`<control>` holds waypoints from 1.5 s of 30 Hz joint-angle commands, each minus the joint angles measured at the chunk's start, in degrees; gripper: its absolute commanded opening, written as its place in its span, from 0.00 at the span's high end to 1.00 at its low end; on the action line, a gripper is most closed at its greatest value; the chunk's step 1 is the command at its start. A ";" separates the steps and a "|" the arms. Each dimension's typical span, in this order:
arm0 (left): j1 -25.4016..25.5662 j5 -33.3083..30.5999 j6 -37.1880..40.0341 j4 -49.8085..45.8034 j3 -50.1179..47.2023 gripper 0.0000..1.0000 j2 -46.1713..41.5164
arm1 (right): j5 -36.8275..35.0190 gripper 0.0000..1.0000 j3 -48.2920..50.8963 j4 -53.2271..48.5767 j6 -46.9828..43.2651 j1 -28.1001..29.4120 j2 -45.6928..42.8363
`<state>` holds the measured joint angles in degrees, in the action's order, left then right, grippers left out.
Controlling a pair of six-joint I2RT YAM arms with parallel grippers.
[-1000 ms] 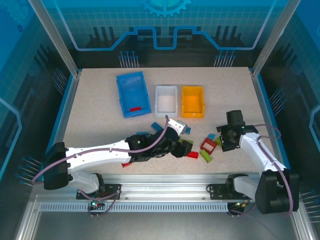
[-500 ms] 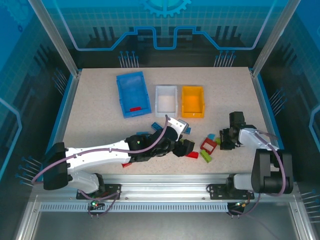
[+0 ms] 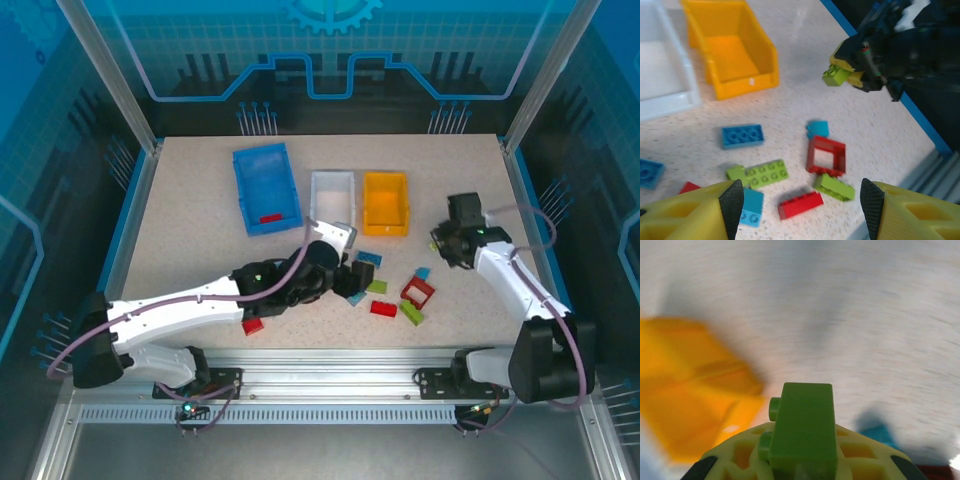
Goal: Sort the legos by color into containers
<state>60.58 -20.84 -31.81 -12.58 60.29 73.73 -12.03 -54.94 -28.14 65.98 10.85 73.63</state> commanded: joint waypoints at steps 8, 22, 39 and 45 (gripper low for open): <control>-3.80 -3.25 -5.54 -5.41 1.62 0.33 -4.82 | -1.33 0.92 -25.36 -4.23 -27.04 9.44 27.13; -5.45 -5.22 -10.40 -13.58 -2.15 0.33 -7.44 | -0.45 0.80 -35.86 -12.08 -26.69 9.27 42.04; -6.16 -4.06 -9.56 -15.92 -1.65 0.34 -6.82 | -2.11 0.54 -38.66 -15.98 -28.22 10.13 32.32; -6.09 10.22 3.03 -11.64 5.92 0.40 5.48 | -5.18 0.59 -27.09 -14.25 -29.36 10.63 14.63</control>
<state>54.63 -18.83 -36.27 -27.09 62.04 73.52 -14.83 -86.50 -41.08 37.78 20.86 97.19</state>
